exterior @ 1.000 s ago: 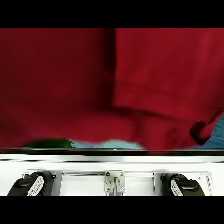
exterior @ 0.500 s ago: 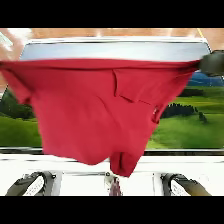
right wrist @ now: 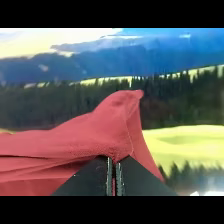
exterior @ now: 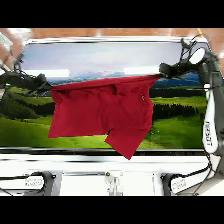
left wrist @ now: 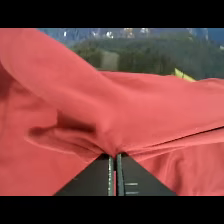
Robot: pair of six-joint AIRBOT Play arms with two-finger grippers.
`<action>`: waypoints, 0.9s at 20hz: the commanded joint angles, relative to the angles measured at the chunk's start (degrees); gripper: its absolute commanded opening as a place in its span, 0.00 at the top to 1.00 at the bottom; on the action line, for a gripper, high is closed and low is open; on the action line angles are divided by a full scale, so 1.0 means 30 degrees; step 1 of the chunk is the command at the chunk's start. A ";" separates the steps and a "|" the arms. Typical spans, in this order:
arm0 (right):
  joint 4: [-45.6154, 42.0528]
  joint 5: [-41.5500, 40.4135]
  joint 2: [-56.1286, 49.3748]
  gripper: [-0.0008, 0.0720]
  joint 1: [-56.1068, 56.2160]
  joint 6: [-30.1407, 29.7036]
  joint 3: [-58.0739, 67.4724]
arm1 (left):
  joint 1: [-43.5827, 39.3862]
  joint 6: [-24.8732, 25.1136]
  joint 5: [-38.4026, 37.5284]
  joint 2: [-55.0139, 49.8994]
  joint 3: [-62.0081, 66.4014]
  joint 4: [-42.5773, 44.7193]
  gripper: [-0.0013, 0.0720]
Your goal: Fold the shirts.
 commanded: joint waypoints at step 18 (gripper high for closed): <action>0.2317 0.8874 0.1938 0.13 -0.4437 -0.3206 -0.7402 | 0.6849 0.2565 -0.7213 0.0641 -0.8211 0.3330 0.08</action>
